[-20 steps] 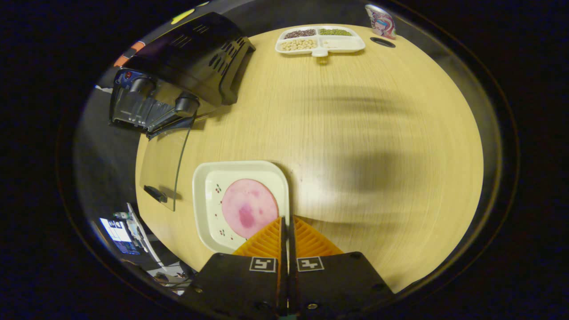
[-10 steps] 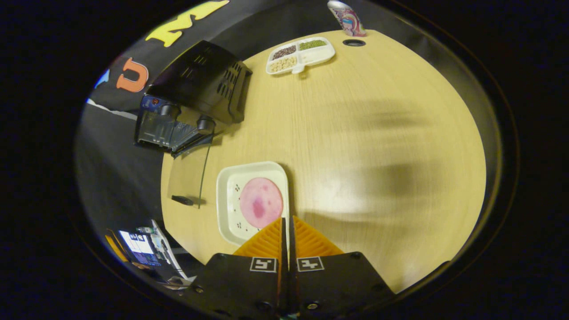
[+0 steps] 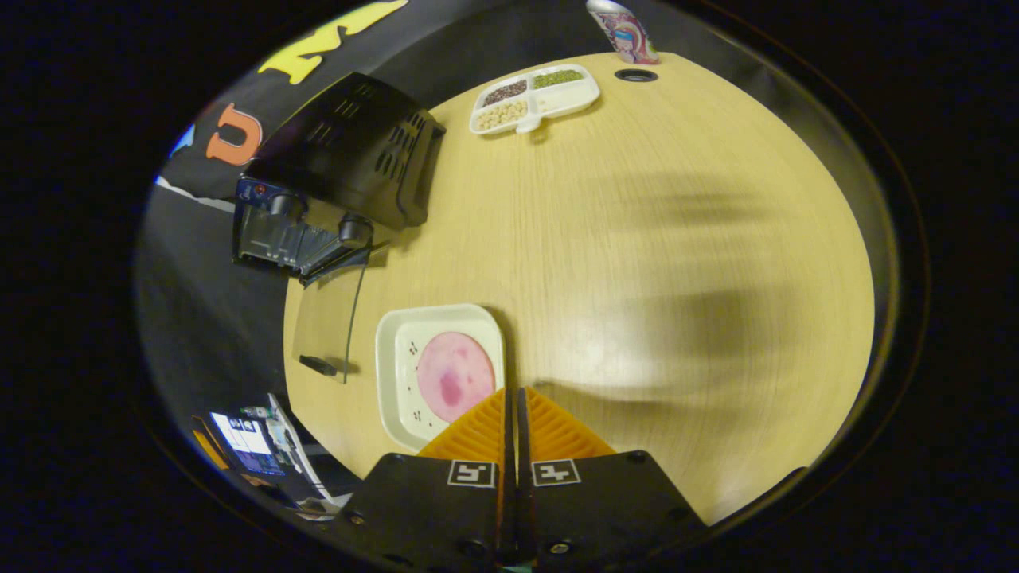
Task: Open the electric oven with the left hand, put the food in, and close the electric oven.
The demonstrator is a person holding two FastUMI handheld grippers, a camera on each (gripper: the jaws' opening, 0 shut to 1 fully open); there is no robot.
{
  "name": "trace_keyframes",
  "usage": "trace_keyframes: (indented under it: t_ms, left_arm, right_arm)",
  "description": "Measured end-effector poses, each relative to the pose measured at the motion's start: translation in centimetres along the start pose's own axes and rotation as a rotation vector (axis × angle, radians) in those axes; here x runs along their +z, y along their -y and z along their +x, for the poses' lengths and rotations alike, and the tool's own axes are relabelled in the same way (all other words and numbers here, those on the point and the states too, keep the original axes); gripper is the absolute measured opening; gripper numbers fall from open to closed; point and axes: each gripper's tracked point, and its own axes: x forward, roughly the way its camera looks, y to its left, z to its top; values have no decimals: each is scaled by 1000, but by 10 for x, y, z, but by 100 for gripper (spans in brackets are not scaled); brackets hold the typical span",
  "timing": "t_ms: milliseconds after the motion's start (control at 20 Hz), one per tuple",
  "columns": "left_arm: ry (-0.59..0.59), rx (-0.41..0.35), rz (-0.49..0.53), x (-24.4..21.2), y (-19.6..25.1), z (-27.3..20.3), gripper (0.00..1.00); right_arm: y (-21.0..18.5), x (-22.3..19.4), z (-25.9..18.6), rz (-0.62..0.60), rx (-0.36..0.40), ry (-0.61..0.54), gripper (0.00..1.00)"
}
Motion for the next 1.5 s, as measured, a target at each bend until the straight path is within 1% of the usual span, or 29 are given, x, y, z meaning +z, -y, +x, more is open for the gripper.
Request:
trace_keyframes:
  t_ms: [50, 150, 200, 250, 350, 400, 450, 500, 550, 600, 650, 700, 800, 950, 1000, 1100, 1150, 1200, 1300, 1350, 1400, 1450, 1500]
  left_arm:
    - [-9, -10, -4, -3, 3, 1, 95]
    - [-20, -17, -10, -6, 4, 5, 95]
    - [-23, -15, -12, -8, 3, 6, 96]
    - [-28, -12, -15, -9, 2, 8, 95]
    - [-38, -10, -20, -13, 2, 9, 95]
    - [-41, -10, -21, -14, 2, 9, 96]
    - [-43, -9, -22, -14, 1, 10, 96]
    - [-41, -8, -21, -15, 1, 10, 96]
    - [-41, -9, -21, -14, 2, 10, 96]
    - [-43, -11, -20, -15, 3, 9, 95]
    - [-45, -11, -20, -15, 5, 9, 95]
    - [-46, -12, -20, -16, 6, 10, 96]
    - [-49, -15, -21, -15, 8, 10, 96]
    - [-47, -17, -18, -14, 9, 7, 96]
    - [-46, -18, -20, -13, 8, 5, 96]
    - [-47, -23, -28, -15, 7, 1, 96]
    - [-48, -26, -28, -15, 6, -1, 96]
    - [-47, -26, -26, -13, 5, -3, 96]
    - [-40, -24, -26, -8, 2, -6, 96]
    - [-33, -27, -29, -6, 1, -8, 96]
    - [-27, -32, -32, -4, 0, -11, 96]
    - [-23, -35, -36, -4, -2, -14, 96]
    - [-19, -38, -38, -3, -4, -17, 96]
  right_arm:
    - [-4, 1, 0, -15, 8, 5, 1]
    - [-10, -1, -3, -37, 23, -1, 15]
    - [-11, 0, -1, -37, 25, -5, 14]
    - [-9, -1, 2, -32, 10, -20, 16]
    - [-5, -3, 9, -23, -8, -57, 17]
    - [1, -5, 11, -13, -35, -84, 17]
    - [1, -3, 15, -7, -31, -94, 17]
    - [-1, -6, 22, -27, -11, -121, 17]
    - [-9, -15, 21, -32, 37, -166, 15]
    - [-7, -14, 23, -43, 42, -179, 14]
    - [-4, -17, 30, -23, 59, -179, 0]
    - [-4, -11, 28, -10, 76, -180, 2]
    - [-5, -13, 27, 26, 106, -176, 1]
    - [-6, -17, 24, 76, 183, -154, 1]
    - [-6, -16, 23, 89, 211, -137, 4]
    - [-6, -19, 16, 127, 253, -120, 4]
    - [-7, -23, 7, 127, 262, -107, 4]
    - [-6, -23, 0, 121, 256, -86, 1]
    - [-11, -21, -14, 112, 233, -52, 0]
    - [-16, -21, -22, 93, 221, -40, 0]
    - [-21, -20, -30, 82, 209, -30, 4]
    - [-30, -20, -37, 71, 195, -19, 0]
    - [-39, -19, -42, 58, 188, -12, 0]
